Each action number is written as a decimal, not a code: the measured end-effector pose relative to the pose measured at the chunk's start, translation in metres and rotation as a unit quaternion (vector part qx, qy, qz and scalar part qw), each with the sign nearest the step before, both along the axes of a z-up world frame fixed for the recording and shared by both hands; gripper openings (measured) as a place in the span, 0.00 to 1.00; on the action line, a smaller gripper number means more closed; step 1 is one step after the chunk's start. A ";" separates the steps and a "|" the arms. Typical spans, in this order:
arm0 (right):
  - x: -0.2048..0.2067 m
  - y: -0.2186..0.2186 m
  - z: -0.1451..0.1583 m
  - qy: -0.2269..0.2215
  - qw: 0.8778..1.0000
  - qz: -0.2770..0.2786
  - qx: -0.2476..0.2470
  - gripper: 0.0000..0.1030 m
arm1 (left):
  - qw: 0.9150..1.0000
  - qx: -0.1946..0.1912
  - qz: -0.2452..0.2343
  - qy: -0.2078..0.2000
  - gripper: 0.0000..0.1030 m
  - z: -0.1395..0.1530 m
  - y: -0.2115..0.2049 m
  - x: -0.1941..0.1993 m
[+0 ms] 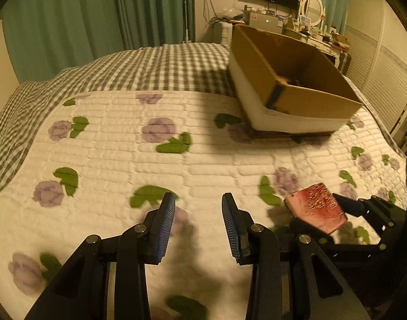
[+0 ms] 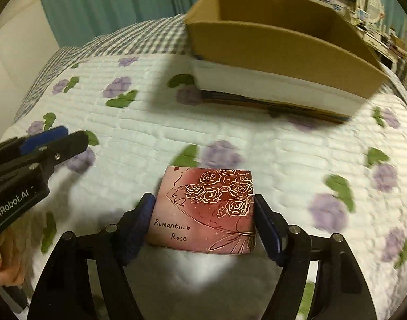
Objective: Organize rigid objects
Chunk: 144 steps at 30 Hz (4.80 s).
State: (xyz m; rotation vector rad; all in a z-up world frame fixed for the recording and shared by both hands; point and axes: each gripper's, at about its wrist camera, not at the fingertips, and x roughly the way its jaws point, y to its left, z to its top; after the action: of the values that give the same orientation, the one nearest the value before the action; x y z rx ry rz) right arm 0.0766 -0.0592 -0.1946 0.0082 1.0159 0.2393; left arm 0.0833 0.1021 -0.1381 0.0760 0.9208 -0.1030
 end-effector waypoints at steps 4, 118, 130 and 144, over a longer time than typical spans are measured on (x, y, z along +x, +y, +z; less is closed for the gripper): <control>-0.018 -0.027 0.011 -0.006 1.000 -0.016 0.001 0.71 | 1.000 -0.016 0.000 -0.002 0.33 0.003 -0.018 -0.019; 0.143 -0.125 0.124 -0.199 0.978 -0.055 -0.022 0.83 | 0.985 -0.033 -0.034 -0.164 0.50 0.116 -0.119 0.138; 0.065 -0.131 0.236 -0.308 0.948 -0.082 -0.006 1.00 | 0.966 -0.046 -0.027 -0.253 0.58 0.213 -0.108 0.060; -0.055 -0.121 0.313 -0.375 0.925 -0.067 -0.004 1.00 | 0.947 -0.066 -0.005 -0.313 0.64 0.272 -0.085 -0.046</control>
State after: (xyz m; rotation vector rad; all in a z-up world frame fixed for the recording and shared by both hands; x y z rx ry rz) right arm 0.0215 -0.1801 0.1185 -0.0209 0.2490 0.0948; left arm 0.0375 0.0167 0.1338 -0.0123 0.2757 -0.1390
